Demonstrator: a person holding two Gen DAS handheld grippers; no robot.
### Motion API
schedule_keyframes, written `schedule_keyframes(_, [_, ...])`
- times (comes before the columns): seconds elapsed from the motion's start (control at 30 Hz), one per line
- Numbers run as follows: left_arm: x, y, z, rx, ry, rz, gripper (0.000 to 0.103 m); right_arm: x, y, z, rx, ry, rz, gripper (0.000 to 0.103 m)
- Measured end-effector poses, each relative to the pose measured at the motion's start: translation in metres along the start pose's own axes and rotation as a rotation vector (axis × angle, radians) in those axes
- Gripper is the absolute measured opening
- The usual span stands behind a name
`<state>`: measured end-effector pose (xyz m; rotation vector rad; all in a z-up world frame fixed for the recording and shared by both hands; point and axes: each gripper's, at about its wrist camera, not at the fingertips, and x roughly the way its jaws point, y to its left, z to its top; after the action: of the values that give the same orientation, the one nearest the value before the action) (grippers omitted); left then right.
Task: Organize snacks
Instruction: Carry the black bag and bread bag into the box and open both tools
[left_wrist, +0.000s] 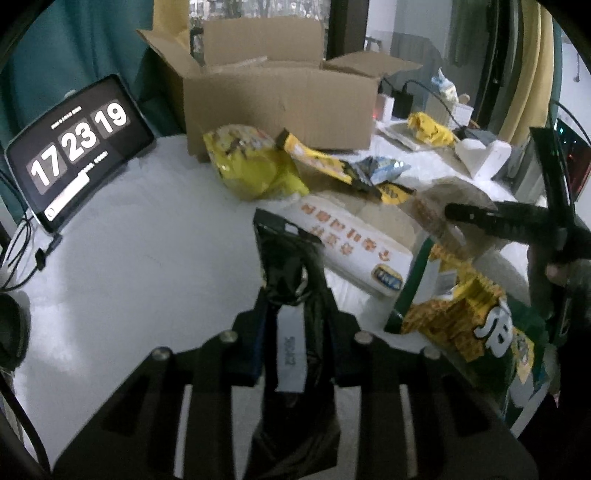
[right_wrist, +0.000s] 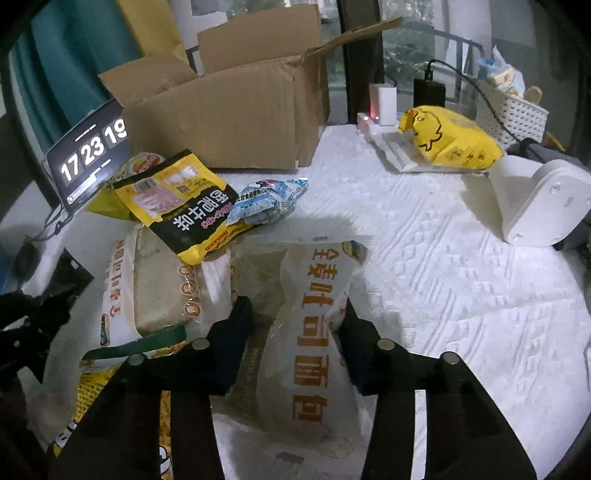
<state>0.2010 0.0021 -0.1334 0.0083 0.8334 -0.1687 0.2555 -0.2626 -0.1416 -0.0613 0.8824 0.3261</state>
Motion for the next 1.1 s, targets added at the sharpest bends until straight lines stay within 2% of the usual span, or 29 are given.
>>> schedule_keyframes(0.13, [-0.008,0.001,0.006,0.0,-0.027,-0.001,0.027,-0.009,-0.001,0.002,-0.007,-0.018,-0.037,0.04])
schedule_keyframes(0.37, [-0.022,-0.003,0.024,0.03,-0.075,-0.008,0.026,-0.046,-0.004,0.021,-0.019,-0.105,-0.076,0.039])
schedule_keyframes(0.73, [-0.042,-0.009,0.063,0.063,-0.164,-0.011,0.026,-0.095,0.005,0.063,-0.056,-0.238,-0.069,0.039])
schedule_keyframes(1.1, [-0.048,0.001,0.108,0.082,-0.251,0.003,0.026,-0.105,0.019,0.102,-0.085,-0.314,-0.044,0.039])
